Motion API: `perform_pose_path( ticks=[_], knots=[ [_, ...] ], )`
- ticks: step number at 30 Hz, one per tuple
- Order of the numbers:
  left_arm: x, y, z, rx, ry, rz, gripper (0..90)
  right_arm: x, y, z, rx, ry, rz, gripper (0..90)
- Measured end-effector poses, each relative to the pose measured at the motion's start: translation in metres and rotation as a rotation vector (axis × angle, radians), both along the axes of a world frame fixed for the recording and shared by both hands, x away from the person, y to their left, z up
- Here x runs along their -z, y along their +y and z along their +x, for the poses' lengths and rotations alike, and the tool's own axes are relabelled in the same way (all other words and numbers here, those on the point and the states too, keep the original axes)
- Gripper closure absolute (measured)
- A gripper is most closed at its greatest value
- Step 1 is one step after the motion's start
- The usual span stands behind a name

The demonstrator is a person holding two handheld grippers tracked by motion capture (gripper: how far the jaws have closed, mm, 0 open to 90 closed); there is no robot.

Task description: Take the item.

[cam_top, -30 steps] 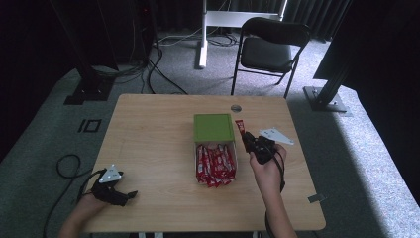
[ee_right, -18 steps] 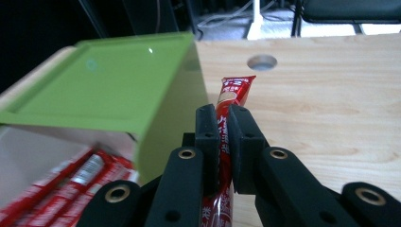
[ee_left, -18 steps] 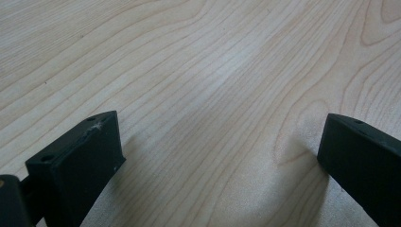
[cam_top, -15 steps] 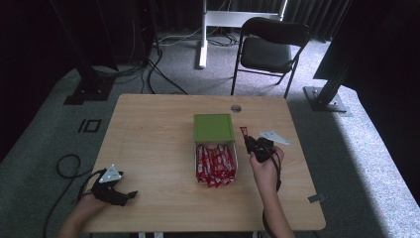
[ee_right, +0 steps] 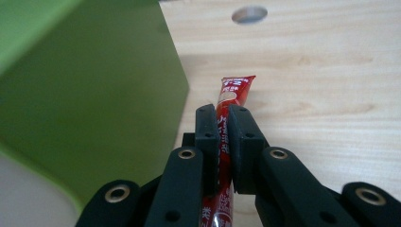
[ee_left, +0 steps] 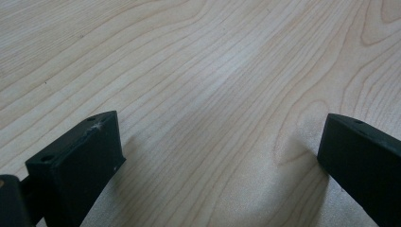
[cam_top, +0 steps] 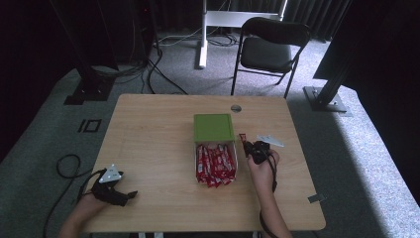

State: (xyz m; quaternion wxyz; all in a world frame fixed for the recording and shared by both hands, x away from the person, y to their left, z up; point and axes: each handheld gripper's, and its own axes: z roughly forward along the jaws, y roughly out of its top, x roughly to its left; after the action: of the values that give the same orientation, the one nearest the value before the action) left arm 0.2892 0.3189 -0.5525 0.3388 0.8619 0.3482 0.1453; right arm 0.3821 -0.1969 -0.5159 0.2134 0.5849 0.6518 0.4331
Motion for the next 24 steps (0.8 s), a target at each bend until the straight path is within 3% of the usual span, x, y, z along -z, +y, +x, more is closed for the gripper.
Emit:
perform_pose_path(
  ticks=[12, 24],
  knots=[
    [0.000, 0.000, 0.000, 0.000, 0.000, 0.000, 1.6, 0.023, 0.004, 0.003, -0.017, 0.096, 0.001, 83.7],
    [0.000, 0.000, 0.000, 0.000, 0.000, 0.000, 1.6, 0.032, 0.000, 0.005, -0.006, 0.131, -0.018, 83.4]
  ],
)
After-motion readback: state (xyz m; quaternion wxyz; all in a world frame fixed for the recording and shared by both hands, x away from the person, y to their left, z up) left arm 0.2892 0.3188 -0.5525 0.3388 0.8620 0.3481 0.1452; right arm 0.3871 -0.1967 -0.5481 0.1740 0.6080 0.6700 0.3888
